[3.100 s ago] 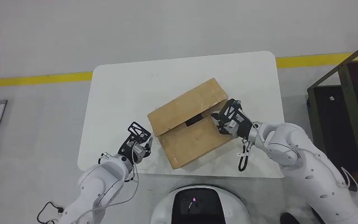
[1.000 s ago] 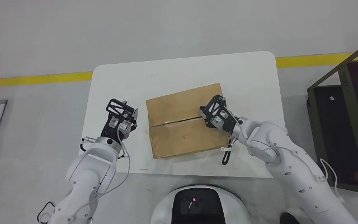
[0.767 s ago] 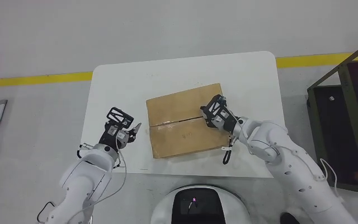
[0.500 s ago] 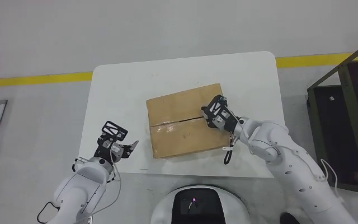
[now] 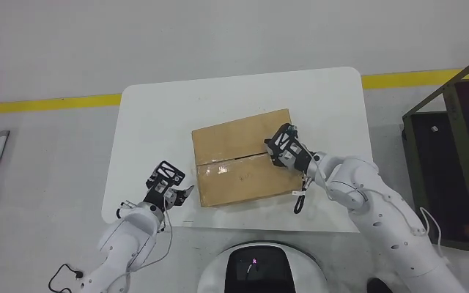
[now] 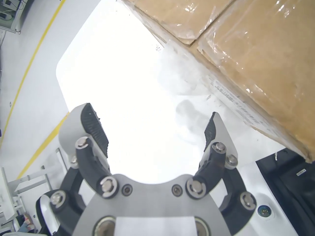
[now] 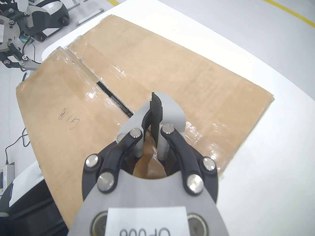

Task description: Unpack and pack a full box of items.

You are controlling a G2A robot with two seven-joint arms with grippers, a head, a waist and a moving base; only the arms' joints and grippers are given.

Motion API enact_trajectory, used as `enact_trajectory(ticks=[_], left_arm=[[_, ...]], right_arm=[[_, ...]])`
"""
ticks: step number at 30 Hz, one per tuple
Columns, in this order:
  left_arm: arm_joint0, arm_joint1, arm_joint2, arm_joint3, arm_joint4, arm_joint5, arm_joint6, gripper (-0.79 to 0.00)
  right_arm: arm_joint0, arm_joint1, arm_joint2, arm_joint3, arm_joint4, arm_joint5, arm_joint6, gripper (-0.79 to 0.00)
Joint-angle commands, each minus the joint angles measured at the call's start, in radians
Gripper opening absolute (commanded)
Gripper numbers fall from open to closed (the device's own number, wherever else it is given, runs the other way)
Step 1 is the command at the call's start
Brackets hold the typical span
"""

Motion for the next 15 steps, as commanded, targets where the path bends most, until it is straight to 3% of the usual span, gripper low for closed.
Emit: enact_trajectory(ticks=[1, 5, 7, 12, 15], left_arm=[[-0.012, -0.004, 0.012, 0.022, -0.012, 0.019, 0.017, 0.000], [-0.041, -0.008, 0.028, 0.053, -0.005, 0.039, 0.042, -0.006], [-0.055, -0.010, 0.036, 0.070, 0.001, 0.045, 0.055, -0.099], [-0.087, -0.016, 0.051, 0.107, 0.030, 0.077, 0.086, -0.203], [-0.097, -0.019, 0.058, 0.119, 0.053, 0.111, 0.099, -0.185]], right_arm=[[-0.002, -0.001, 0.000, 0.000, -0.002, 0.000, 0.004, -0.785], [-0.005, -0.004, 0.001, -0.001, -0.008, 0.001, 0.009, -0.785], [-0.007, -0.005, 0.001, -0.001, -0.010, 0.001, 0.012, -0.785], [-0.007, -0.010, -0.001, -0.004, -0.013, 0.002, 0.015, -0.785], [-0.006, -0.012, -0.002, -0.004, -0.014, 0.002, 0.016, -0.785]])
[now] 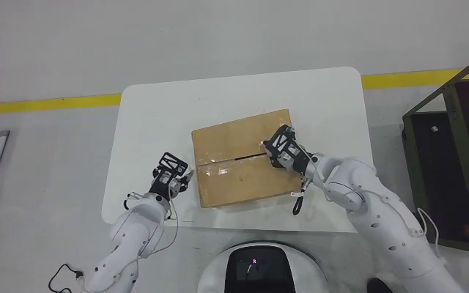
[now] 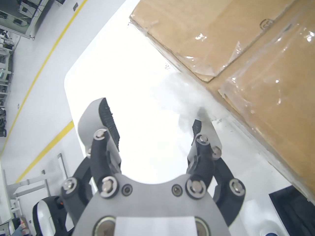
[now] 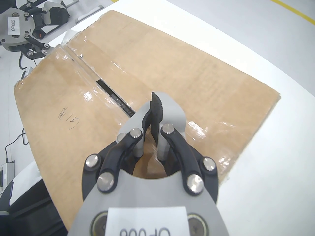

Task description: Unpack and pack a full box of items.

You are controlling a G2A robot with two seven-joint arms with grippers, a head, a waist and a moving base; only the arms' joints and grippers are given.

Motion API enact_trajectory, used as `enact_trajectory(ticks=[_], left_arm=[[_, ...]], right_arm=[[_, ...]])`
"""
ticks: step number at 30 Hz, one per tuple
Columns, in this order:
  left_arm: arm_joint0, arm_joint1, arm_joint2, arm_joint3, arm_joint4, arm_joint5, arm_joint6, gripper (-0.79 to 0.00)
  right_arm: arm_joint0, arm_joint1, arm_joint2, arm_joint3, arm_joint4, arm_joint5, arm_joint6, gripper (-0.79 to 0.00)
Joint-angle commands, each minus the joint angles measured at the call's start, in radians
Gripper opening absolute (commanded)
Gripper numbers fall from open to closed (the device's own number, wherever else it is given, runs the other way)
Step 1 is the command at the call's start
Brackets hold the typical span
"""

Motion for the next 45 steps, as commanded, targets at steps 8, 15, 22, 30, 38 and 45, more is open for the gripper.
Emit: enact_trajectory(ticks=[8, 15, 22, 30, 38, 45], left_arm=[[-0.008, -0.008, 0.000, -0.014, 0.021, 0.056, 0.032, -0.099], [0.001, -0.010, -0.021, -0.069, 0.018, 0.054, 0.033, -0.052], [-0.002, -0.013, -0.030, -0.095, 0.010, 0.047, 0.029, -0.200], [-0.076, -0.024, 0.001, -0.087, -0.006, 0.047, 0.023, -0.169], [-0.142, -0.037, 0.046, -0.105, -0.046, 0.039, 0.012, -0.157], [-0.174, -0.047, 0.094, -0.117, -0.052, 0.016, 0.007, -0.145]], right_arm=[[0.003, -0.007, 0.002, 0.001, -0.006, -0.002, 0.005, -0.785], [0.004, -0.012, 0.003, 0.002, -0.010, -0.006, 0.009, -0.785], [0.001, -0.016, 0.008, -0.001, -0.013, -0.010, 0.010, -0.785], [-0.014, -0.016, 0.026, -0.007, -0.017, -0.013, 0.014, -0.785], [-0.035, -0.015, 0.052, -0.026, -0.017, -0.008, 0.018, -0.785], [-0.057, -0.011, 0.091, -0.055, -0.007, 0.002, 0.026, -0.785]])
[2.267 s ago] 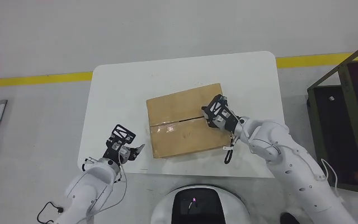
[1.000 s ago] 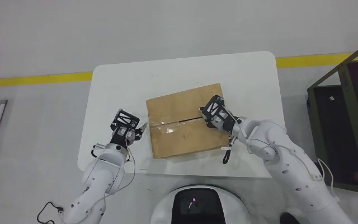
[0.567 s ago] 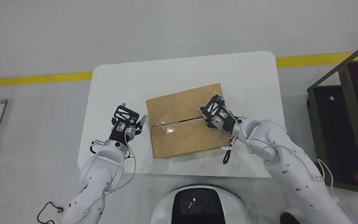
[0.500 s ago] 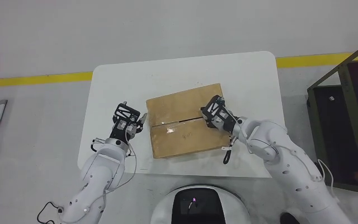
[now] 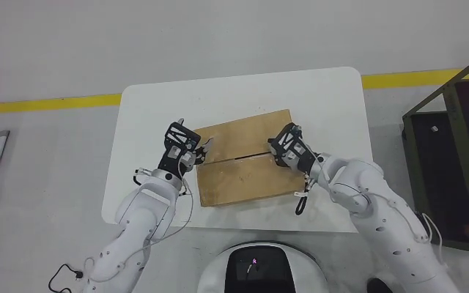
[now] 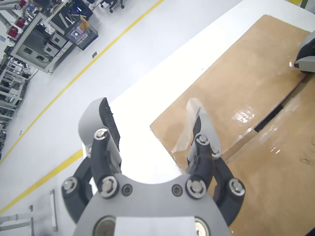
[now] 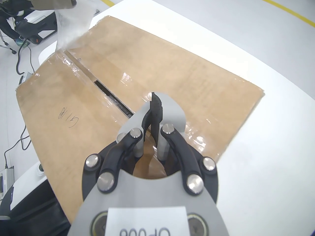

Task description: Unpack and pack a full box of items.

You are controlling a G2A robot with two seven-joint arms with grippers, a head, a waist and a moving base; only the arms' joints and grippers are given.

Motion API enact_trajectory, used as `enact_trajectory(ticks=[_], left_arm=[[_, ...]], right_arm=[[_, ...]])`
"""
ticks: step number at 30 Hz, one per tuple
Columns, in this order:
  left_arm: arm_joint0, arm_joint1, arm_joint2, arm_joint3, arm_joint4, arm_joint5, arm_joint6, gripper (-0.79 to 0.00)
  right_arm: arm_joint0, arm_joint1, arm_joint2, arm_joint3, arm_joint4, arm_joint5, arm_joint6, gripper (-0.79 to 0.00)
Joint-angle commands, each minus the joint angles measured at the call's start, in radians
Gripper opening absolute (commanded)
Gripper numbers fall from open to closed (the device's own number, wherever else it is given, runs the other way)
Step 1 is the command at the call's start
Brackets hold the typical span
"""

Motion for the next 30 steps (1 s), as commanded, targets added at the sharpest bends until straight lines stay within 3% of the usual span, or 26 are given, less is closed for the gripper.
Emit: enact_trajectory(ticks=[1, 12, 17, 24, 30], left_arm=[[-0.008, -0.003, 0.012, -0.005, -0.005, -0.003, -0.002, -0.145], [-0.050, -0.018, 0.044, -0.033, -0.059, -0.008, -0.024, -0.099], [-0.047, -0.020, 0.040, -0.071, -0.065, -0.015, -0.046, 0.000], [0.010, -0.011, -0.093, -0.163, -0.076, 0.007, -0.184, 0.000], [0.135, 0.004, -0.248, -0.247, -0.025, -0.017, -0.320, 0.000]], right_arm=[[-0.005, 0.001, 0.012, -0.009, 0.003, 0.002, 0.002, -0.785], [-0.059, 0.017, 0.125, -0.015, 0.046, -0.004, 0.028, -0.785], [-0.077, 0.020, 0.150, -0.020, 0.055, -0.012, 0.032, -0.785], [-0.075, 0.018, 0.137, -0.023, 0.054, -0.021, 0.028, -0.785], [-0.067, 0.015, 0.127, -0.017, 0.051, -0.027, 0.026, -0.785]])
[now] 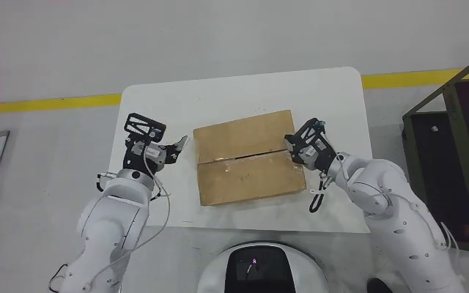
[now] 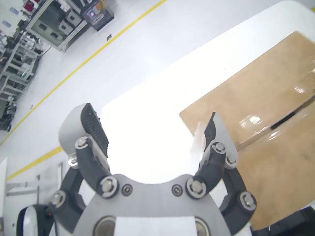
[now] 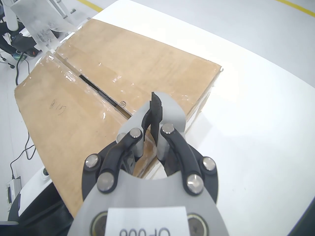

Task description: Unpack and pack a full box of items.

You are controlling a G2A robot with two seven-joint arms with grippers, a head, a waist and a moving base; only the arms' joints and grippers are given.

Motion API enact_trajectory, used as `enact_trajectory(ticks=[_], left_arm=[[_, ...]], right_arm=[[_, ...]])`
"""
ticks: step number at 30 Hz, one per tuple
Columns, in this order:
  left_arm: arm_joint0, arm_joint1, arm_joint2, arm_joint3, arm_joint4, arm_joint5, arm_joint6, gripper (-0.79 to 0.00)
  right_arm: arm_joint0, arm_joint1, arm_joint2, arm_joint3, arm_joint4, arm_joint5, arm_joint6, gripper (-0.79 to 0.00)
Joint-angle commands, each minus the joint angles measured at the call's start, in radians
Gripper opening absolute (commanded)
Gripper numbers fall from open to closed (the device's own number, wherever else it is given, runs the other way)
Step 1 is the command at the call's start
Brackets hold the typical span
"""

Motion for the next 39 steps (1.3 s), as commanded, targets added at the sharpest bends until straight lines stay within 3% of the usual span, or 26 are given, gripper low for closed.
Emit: enact_trajectory(ticks=[1, 7, 13, 30, 39], left_arm=[[0.056, 0.005, -0.048, -0.029, 0.019, -0.026, -0.024, 0.000], [0.201, 0.012, -0.123, -0.070, 0.059, -0.074, -0.043, 0.000], [0.233, 0.006, -0.105, -0.021, 0.038, -0.025, -0.038, 0.000], [0.038, -0.012, 0.063, 0.179, 0.099, -0.006, 0.061, 0.000], [-0.037, -0.023, 0.114, 0.230, 0.075, -0.015, 0.095, 0.000]], right_arm=[[0.002, -0.001, -0.002, 0.001, -0.002, -0.002, -0.001, -0.785], [0.008, -0.004, -0.014, 0.003, -0.001, -0.008, -0.001, -0.785], [0.012, -0.006, -0.025, 0.004, -0.004, -0.009, -0.002, -0.785], [0.014, -0.010, -0.026, 0.008, -0.012, -0.003, -0.007, -0.785], [0.014, -0.012, -0.028, 0.012, -0.011, -0.006, -0.009, -0.785]])
